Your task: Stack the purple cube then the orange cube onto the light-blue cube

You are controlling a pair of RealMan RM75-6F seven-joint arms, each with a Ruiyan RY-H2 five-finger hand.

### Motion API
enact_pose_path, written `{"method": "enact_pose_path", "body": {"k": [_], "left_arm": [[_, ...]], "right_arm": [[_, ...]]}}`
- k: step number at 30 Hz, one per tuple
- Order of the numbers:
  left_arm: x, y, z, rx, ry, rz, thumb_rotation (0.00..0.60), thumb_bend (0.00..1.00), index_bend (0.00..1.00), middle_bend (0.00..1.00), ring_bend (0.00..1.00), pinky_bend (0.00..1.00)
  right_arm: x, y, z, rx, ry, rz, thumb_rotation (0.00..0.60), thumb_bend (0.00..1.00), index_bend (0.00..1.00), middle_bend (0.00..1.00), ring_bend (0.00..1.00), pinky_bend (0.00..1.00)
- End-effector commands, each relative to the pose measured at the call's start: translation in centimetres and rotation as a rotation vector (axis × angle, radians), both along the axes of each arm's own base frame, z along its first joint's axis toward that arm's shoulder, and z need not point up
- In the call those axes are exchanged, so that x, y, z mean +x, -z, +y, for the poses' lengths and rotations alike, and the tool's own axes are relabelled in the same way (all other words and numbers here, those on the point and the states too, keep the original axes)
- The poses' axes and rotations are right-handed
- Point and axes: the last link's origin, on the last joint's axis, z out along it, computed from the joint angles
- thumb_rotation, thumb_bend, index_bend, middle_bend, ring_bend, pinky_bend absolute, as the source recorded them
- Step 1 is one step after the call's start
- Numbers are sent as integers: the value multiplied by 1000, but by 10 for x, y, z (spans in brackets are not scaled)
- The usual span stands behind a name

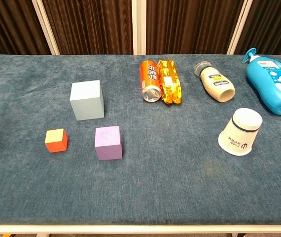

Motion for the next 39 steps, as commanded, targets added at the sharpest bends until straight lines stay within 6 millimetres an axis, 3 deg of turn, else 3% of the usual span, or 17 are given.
{"method": "enact_pose_path", "body": {"k": [1,19,25,34,39], "left_arm": [[0,-1,0,2,-1,-1,600,52,167,211,148,208],[3,3,1,-83,-22,43,600,51,167,211,148,209],[39,16,9,-167,41,61,600,51,167,211,148,209],[97,45,4,-287,67,-3,600,52,167,211,150,225],[114,66,10,-272,100,6,600,68,197,240,172,243]], "right_arm": [[0,0,0,0,0,2,600,231,39,67,0,0],[-1,-6,2,-28,-3,-17,600,231,39,67,0,0],[-1,-6,2,-20,0,-18,600,231,39,67,0,0],[-5,-12,-1,-39,15,-42,600,231,39,67,0,0],[-5,-13,0,-42,13,-44,600,231,39,67,0,0]]}}
